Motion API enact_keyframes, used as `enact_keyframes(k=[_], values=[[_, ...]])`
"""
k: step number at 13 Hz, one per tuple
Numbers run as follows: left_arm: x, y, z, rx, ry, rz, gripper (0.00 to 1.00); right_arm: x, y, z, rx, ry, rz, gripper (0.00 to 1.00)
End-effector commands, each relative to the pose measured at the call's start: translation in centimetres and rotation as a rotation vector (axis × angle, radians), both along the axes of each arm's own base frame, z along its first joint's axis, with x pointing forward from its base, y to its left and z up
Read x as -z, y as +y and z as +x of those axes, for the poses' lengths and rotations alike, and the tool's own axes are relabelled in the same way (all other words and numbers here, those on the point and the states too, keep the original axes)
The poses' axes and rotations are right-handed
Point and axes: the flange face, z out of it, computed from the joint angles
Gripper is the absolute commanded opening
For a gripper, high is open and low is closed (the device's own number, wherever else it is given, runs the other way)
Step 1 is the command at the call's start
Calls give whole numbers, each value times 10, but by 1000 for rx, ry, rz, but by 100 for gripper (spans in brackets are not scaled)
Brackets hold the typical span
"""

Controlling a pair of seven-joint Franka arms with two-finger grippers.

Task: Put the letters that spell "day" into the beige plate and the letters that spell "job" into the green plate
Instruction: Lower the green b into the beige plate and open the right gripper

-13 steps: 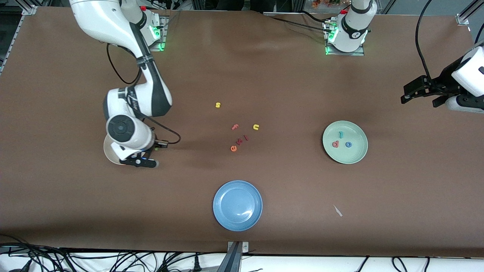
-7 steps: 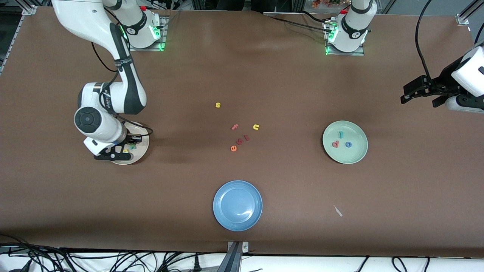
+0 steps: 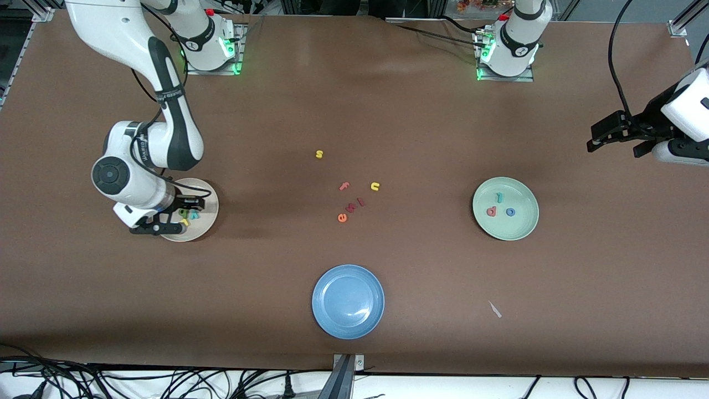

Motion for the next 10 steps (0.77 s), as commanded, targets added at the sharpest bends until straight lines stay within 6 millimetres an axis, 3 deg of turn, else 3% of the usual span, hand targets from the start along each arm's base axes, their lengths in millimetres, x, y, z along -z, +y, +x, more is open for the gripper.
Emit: enact_keyframes(k=[1,5,10], values=[[-6,1,-2,21,-6,17,100,-42,44,7,47,56,25,100],[-6,1,-2,19,-6,17,100,-58,93,-3,37,98,5,100],[-6,1,-2,19,-6,17,100,-76,93,-15,92,248,-37,100]])
